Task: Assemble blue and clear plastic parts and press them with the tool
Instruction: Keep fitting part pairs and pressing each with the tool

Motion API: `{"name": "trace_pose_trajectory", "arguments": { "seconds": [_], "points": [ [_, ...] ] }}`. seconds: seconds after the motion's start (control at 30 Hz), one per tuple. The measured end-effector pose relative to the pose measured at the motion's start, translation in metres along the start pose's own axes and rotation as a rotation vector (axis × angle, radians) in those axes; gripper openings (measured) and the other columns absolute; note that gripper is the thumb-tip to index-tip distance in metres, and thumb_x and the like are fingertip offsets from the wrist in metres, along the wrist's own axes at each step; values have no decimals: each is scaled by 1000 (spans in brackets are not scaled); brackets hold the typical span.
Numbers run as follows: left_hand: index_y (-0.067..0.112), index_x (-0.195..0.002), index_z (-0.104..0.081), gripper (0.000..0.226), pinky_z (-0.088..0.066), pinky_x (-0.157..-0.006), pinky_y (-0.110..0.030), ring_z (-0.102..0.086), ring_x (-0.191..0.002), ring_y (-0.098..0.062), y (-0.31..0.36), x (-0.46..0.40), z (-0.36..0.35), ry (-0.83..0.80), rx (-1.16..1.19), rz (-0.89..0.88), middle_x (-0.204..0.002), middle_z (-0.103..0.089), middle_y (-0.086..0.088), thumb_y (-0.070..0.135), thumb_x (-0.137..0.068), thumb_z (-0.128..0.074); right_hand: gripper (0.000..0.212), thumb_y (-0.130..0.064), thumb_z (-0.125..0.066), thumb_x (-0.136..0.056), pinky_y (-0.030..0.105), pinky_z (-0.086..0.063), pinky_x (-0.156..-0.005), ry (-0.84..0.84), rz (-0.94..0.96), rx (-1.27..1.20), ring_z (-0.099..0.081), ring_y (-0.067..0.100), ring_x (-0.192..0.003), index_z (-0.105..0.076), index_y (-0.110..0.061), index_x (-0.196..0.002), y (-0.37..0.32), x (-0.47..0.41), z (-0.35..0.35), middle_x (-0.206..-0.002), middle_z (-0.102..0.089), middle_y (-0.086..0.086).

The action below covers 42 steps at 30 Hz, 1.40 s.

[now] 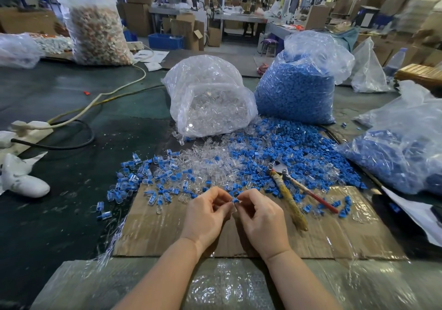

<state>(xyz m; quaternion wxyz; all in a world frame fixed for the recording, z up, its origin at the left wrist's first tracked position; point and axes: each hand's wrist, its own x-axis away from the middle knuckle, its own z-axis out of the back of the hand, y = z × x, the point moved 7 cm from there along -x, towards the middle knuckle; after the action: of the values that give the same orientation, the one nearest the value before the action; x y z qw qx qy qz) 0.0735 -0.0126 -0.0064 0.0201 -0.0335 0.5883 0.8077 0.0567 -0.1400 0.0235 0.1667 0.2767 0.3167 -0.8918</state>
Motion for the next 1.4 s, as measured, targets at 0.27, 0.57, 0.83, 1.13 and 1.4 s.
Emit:
{"name": "trace_pose_trajectory", "arguments": {
  "seconds": [0.27, 0.57, 0.83, 1.13, 1.4],
  "points": [
    [18, -84, -62, 16, -57, -72, -28, -66, -73, -18, -3, -1, 0, 17, 81, 33, -77, -66, -8, 2, -85, -62, 18, -11, -78, -73, 23, -46, -59, 31, -4, -12, -60, 11, -64, -64, -13, -84, 0, 0, 1, -74, -65, -6],
    [23, -91, -62, 22, -54, -66, -22, -63, -64, -9, -5, -1, 0, 4, 130, 47, -79, -66, -6, 2, -88, -58, 18, -12, -72, -75, 23, -48, -67, -14, 16, -13, -61, 12, -77, -69, -15, -92, 1, 0, -3, -86, -63, -6],
    [17, -89, -65, 11, -57, -68, -29, -65, -69, -19, -5, -2, 0, 24, 93, 28, -77, -68, -8, 7, -86, -62, 15, -13, -74, -75, 27, -50, -64, -34, 34, -9, -60, 13, -75, -70, -16, -89, 0, -1, -3, -84, -62, -5],
    [17, -84, -63, 16, -52, -61, -19, -64, -66, -12, -5, -3, 2, 34, 120, 61, -76, -66, -8, 1, -85, -62, 27, -14, -75, -76, 43, -48, -84, 119, -155, 188, -60, 27, -92, -67, -7, -101, 20, -7, 18, -98, -64, 8],
    [13, -87, -62, 14, -50, -57, -14, -60, -57, -2, -3, -3, 3, 31, 133, 85, -77, -66, -9, 0, -86, -60, 82, -70, -19, -87, 57, -6, -111, -472, -754, 741, -15, 28, -142, -3, -19, -150, 99, 5, 33, -154, -19, 10]
  ]
}}
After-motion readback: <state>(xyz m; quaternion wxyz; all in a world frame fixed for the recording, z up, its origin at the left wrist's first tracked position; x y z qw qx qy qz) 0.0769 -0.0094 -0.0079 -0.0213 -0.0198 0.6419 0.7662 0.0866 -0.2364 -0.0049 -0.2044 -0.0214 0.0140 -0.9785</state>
